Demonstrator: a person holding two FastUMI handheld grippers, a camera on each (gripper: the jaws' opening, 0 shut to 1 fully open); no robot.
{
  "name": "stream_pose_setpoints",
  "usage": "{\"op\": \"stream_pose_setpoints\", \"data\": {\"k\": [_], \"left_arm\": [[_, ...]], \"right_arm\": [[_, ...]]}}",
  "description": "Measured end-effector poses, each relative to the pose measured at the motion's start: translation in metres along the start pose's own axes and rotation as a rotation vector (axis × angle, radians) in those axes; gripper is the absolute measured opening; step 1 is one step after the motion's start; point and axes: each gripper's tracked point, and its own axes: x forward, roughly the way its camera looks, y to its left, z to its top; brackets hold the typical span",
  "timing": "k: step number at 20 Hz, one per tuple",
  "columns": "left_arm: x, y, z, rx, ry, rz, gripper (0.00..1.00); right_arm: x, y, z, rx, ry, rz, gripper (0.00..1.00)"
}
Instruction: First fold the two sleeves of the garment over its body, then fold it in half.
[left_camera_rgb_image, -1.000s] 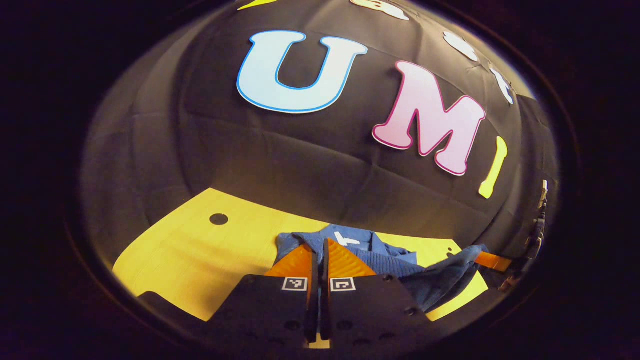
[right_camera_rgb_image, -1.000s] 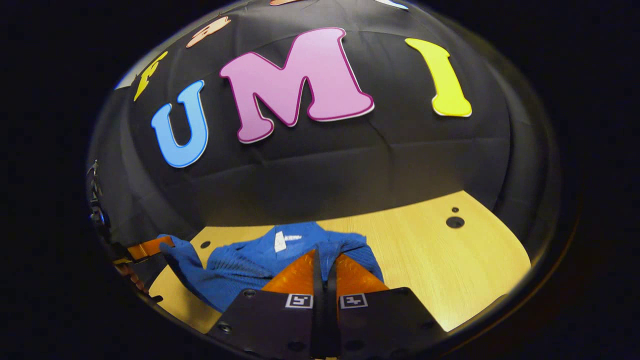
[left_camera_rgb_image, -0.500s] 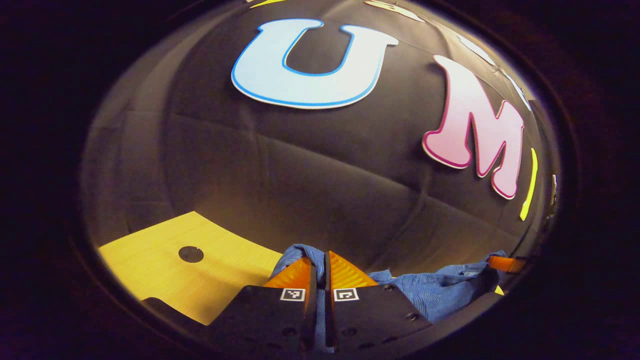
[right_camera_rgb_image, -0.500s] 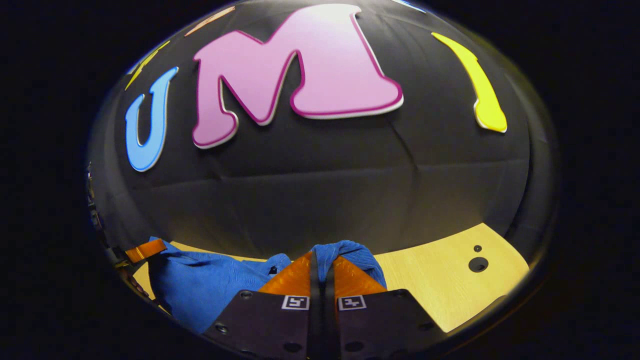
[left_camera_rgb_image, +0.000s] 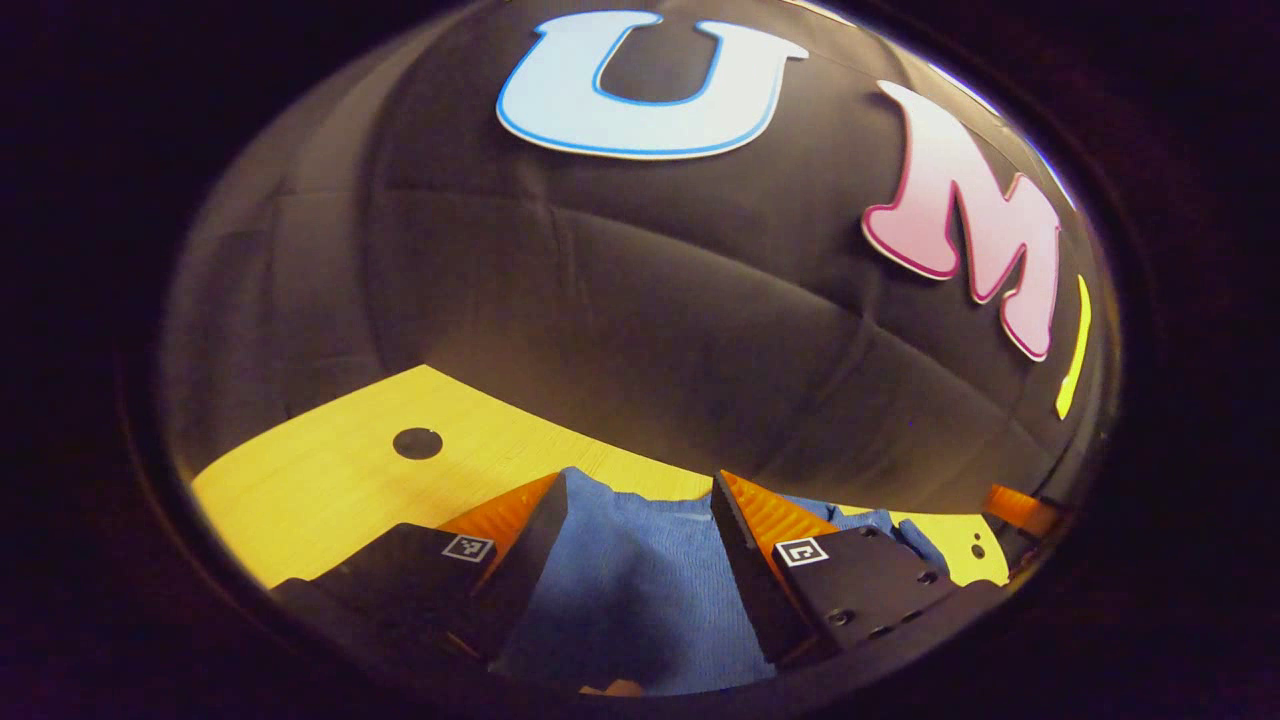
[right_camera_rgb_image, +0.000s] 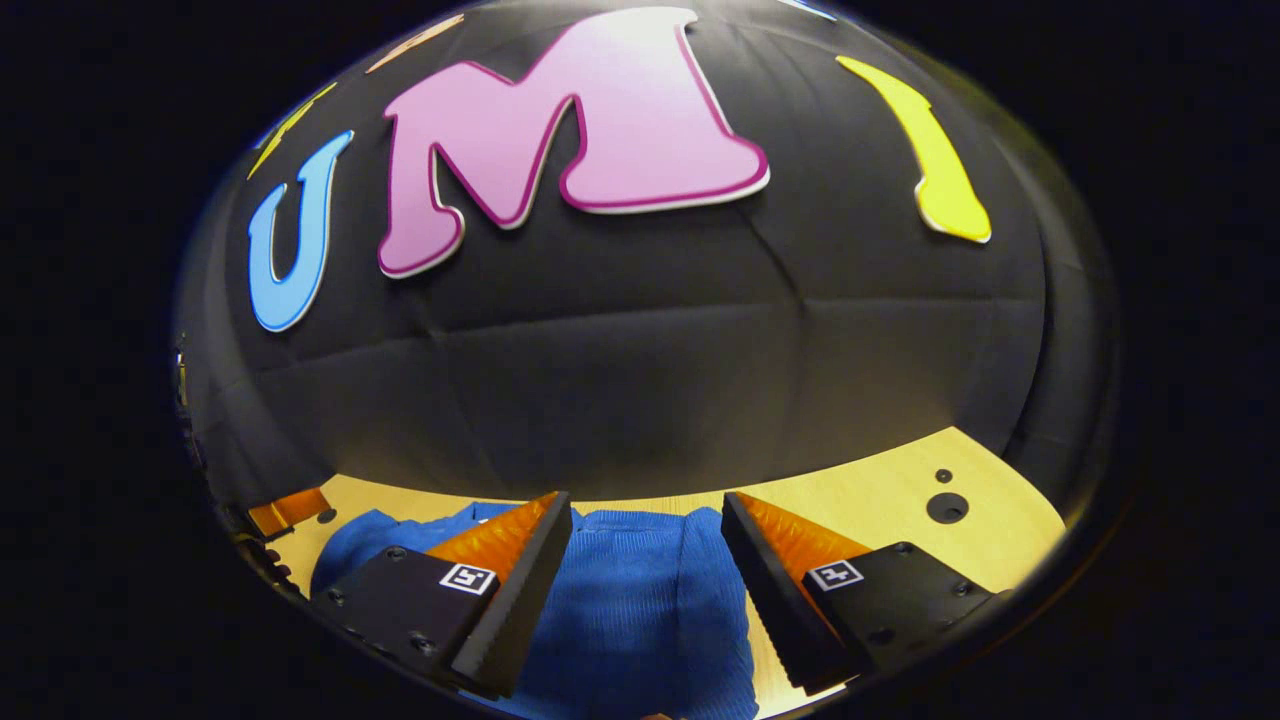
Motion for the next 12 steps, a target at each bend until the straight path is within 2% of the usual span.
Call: {"op": "stream_pose_setpoints", "data": {"k": [2, 5, 9, 11, 12], "left_arm": [[-0.041, -0.017, -0.009, 0.077, -0.003, -0.085, 0.85], [-0.115, -0.021, -0.035, 0.132, 0.011, -0.144, 0.84], [-0.226, -0.006, -0.071, 0.189, 0.002, -0.198, 0.84], [-0.278, 0.011, -0.094, 0.172, 0.035, -0.185, 0.83], [-0.305, 0.018, -0.103, 0.148, 0.056, -0.183, 0.82]], "right_arm": [[-0.034, 0.002, 0.008, -0.002, -0.054, -0.008, 0.97], [-0.102, 0.01, -0.004, -0.025, -0.082, -0.009, 0.97], [-0.197, 0.018, -0.013, -0.043, -0.16, -0.017, 0.96], [-0.241, 0.021, -0.034, -0.091, -0.094, -0.017, 0.96], [-0.267, 0.023, -0.03, -0.117, -0.087, -0.029, 0.96]]}}
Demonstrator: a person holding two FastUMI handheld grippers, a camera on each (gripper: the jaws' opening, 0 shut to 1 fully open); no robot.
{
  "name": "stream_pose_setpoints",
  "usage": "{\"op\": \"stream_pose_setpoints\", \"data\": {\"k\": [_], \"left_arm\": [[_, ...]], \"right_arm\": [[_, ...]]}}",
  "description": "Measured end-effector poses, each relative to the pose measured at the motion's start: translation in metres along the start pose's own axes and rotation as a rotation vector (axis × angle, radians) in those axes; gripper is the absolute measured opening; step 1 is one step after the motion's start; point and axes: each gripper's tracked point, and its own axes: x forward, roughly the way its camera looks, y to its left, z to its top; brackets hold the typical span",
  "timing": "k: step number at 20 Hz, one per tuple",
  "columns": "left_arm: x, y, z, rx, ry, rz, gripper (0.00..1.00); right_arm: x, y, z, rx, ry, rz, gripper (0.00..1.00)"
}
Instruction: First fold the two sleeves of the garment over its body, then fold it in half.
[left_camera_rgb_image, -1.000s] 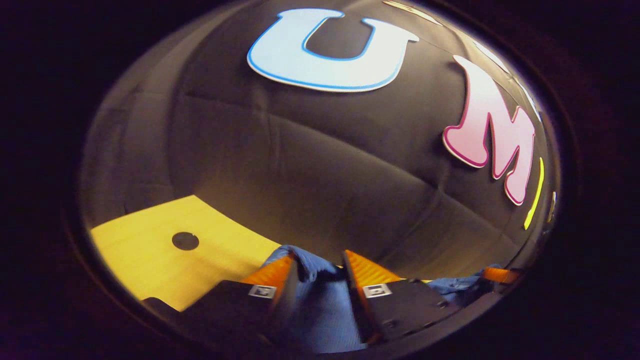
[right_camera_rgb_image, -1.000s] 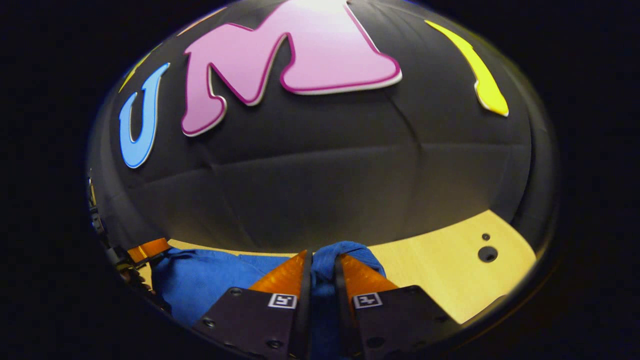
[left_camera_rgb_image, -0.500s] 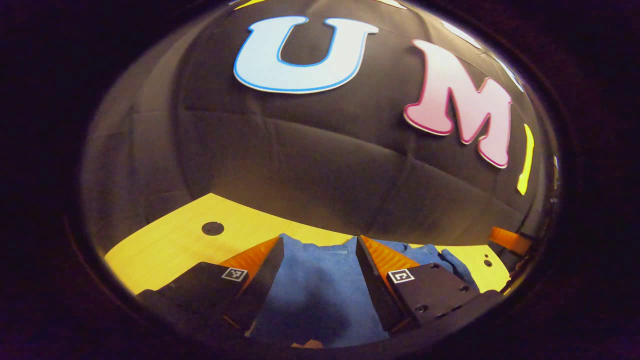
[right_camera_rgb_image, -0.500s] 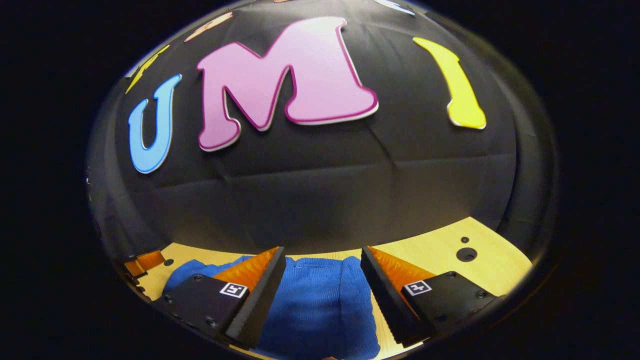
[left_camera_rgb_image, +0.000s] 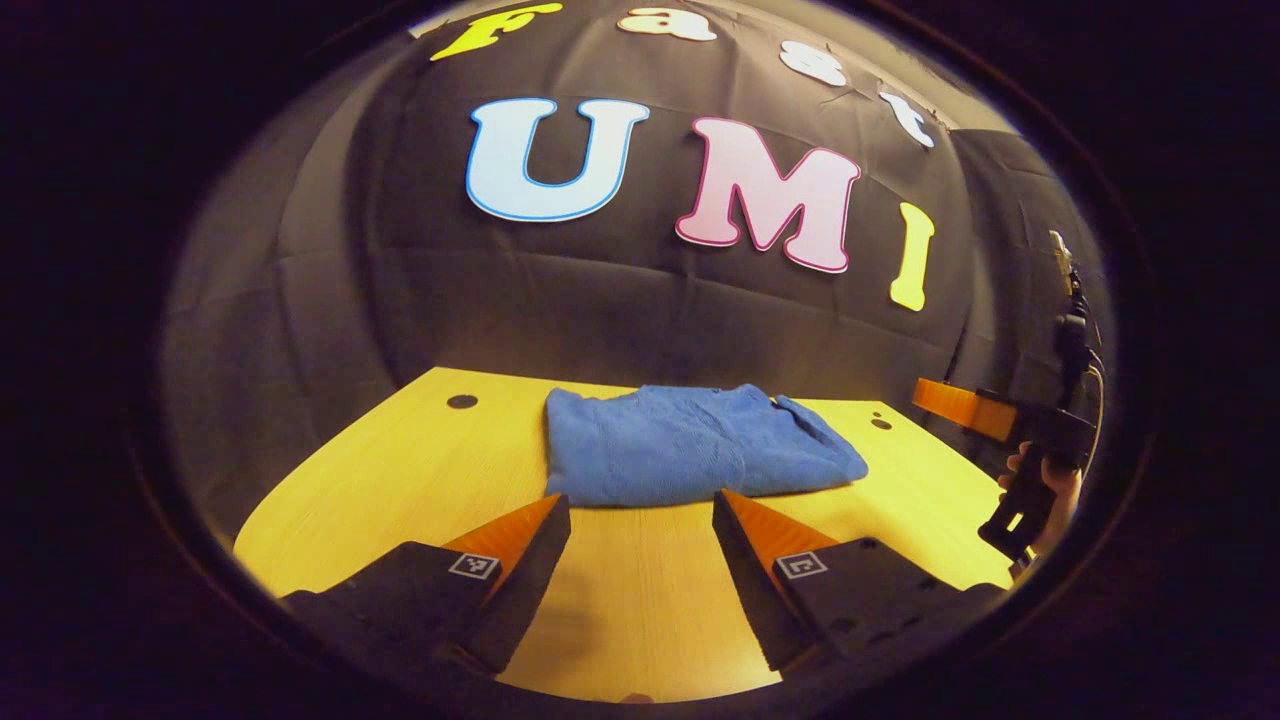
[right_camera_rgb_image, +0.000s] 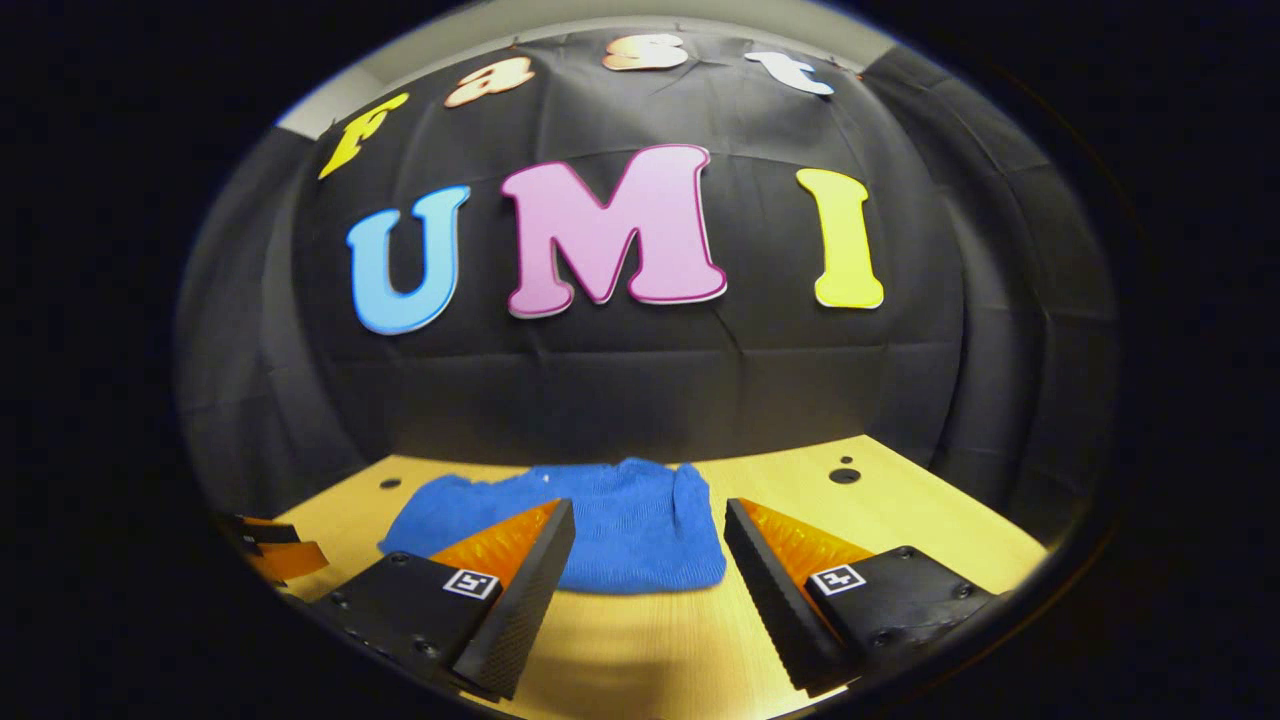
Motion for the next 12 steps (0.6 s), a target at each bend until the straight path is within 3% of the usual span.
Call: {"op": "stream_pose_setpoints", "data": {"k": [3, 4, 5, 8, 11, 12], "left_arm": [[-0.075, 0.012, -0.009, -0.064, 0.018, 0.05, 0.84], [-0.098, 0.018, -0.005, -0.082, 0.017, 0.078, 0.8], [-0.12, 0.022, -0.001, -0.106, 0.008, 0.101, 0.84], [-0.175, 0.022, 0.035, -0.162, -0.062, 0.124, 0.84], [-0.213, 0.016, 0.075, -0.099, -0.183, 0.135, 0.79], [-0.222, 0.012, 0.089, -0.063, -0.223, 0.136, 0.82]], "right_arm": [[-0.069, 0.024, 0.002, -0.02, 0.037, 0.043, 0.96], [-0.089, 0.032, 0.005, -0.031, 0.066, 0.057, 0.96], [-0.105, 0.037, 0.009, -0.048, 0.088, 0.068, 0.96], [-0.148, 0.061, 0.044, -0.04, 0.115, 0.108, 0.96], [-0.186, 0.085, 0.095, -0.022, 0.045, 0.146, 0.96], [-0.195, 0.09, 0.108, -0.033, 0.02, 0.152, 0.96]]}}
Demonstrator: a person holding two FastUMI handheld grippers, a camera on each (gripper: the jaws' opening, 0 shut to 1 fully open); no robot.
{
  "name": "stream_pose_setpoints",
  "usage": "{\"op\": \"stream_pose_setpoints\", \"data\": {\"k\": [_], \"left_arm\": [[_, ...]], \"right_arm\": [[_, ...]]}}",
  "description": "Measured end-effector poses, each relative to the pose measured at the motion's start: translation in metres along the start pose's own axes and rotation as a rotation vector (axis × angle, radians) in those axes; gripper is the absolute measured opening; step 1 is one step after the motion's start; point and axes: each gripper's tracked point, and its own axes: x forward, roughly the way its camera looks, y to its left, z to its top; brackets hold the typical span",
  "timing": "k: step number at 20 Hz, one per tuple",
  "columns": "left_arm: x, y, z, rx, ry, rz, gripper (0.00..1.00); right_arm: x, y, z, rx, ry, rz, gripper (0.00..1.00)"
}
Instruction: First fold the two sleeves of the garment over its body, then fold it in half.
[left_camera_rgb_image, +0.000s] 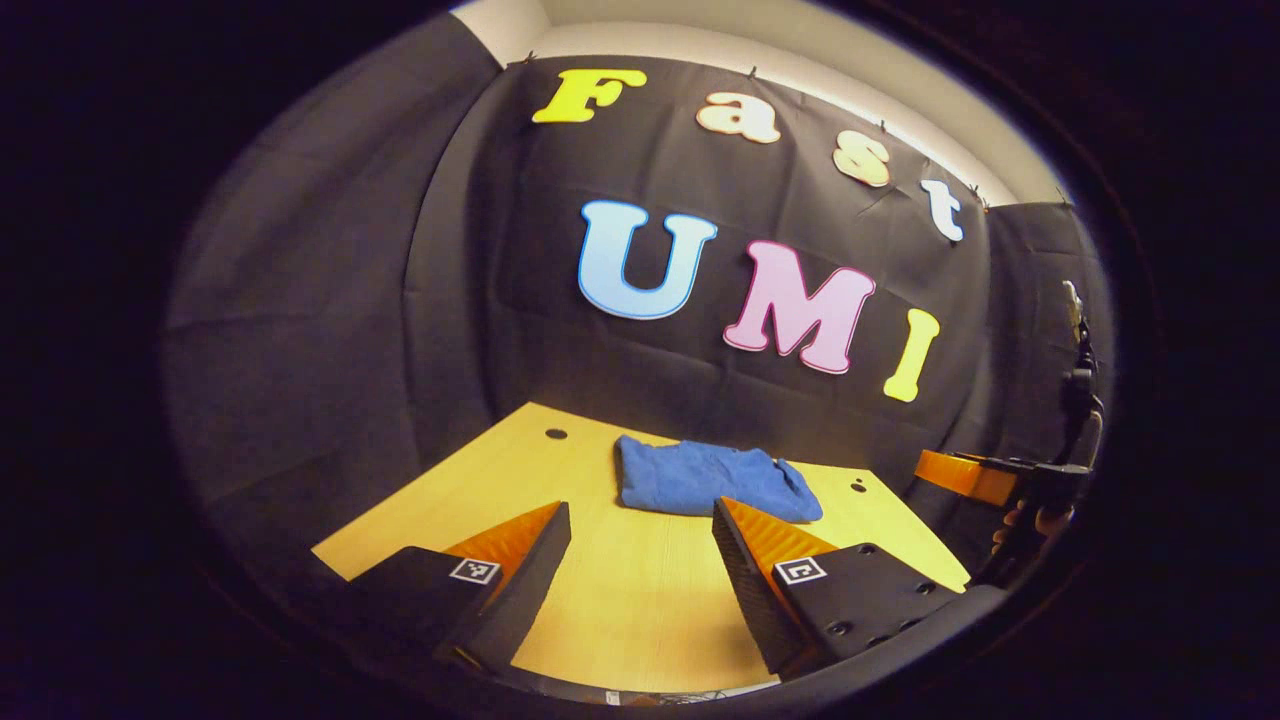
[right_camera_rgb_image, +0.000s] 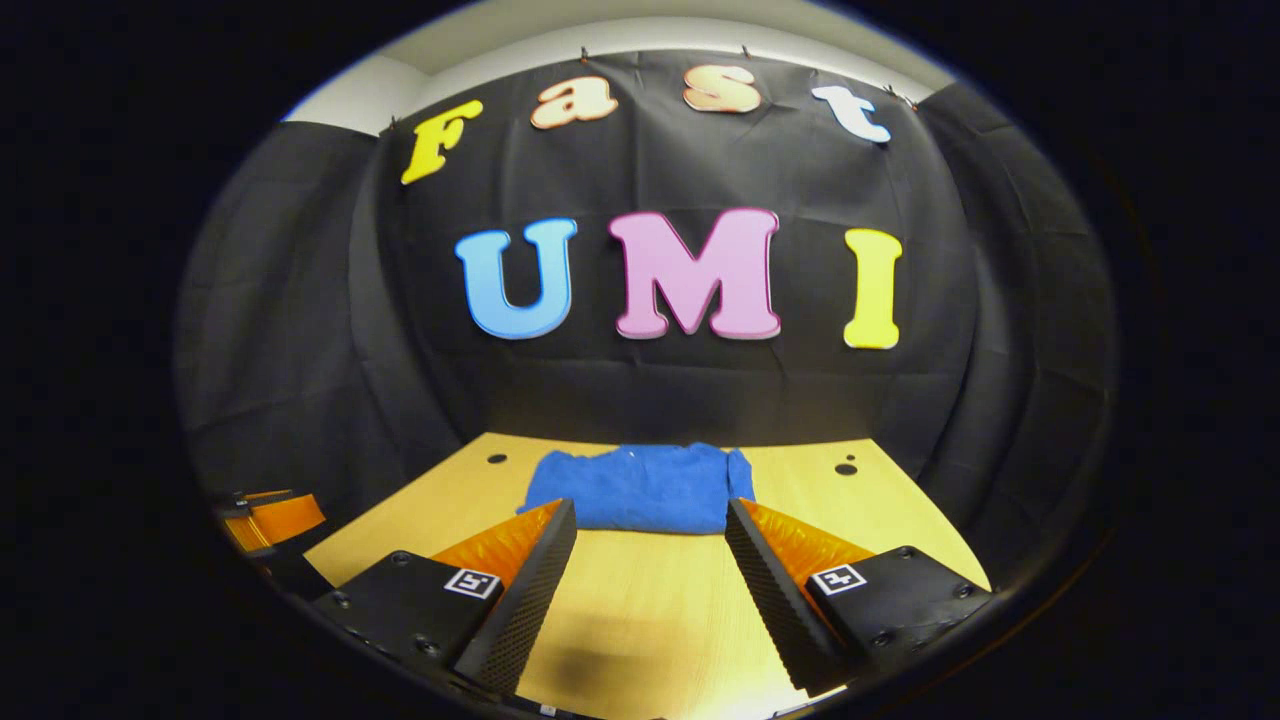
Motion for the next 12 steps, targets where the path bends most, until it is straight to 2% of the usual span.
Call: {"op": "stream_pose_setpoints", "data": {"k": [2, 3, 4, 8, 12], "left_arm": [[0.006, -0.017, 0.032, 0.077, -0.083, -0.035, 0.82], [0.004, -0.025, 0.043, 0.111, -0.113, -0.059, 0.84], [0.002, -0.036, 0.051, 0.131, -0.129, -0.085, 0.82], [0.0, -0.068, 0.078, 0.112, -0.172, -0.17, 0.82], [-0.004, -0.083, 0.091, 0.117, -0.202, -0.199, 0.82]], "right_arm": [[-0.013, 0.006, 0.016, -0.021, -0.034, 0.001, 0.96], [-0.017, 0.009, 0.018, -0.002, -0.029, 0.003, 0.96], [-0.024, 0.012, 0.022, 0.02, -0.034, 0.006, 0.96], [-0.044, 0.012, 0.04, 0.05, -0.083, -0.002, 0.95], [-0.052, -0.001, 0.04, 0.073, -0.101, -0.024, 0.96]]}}
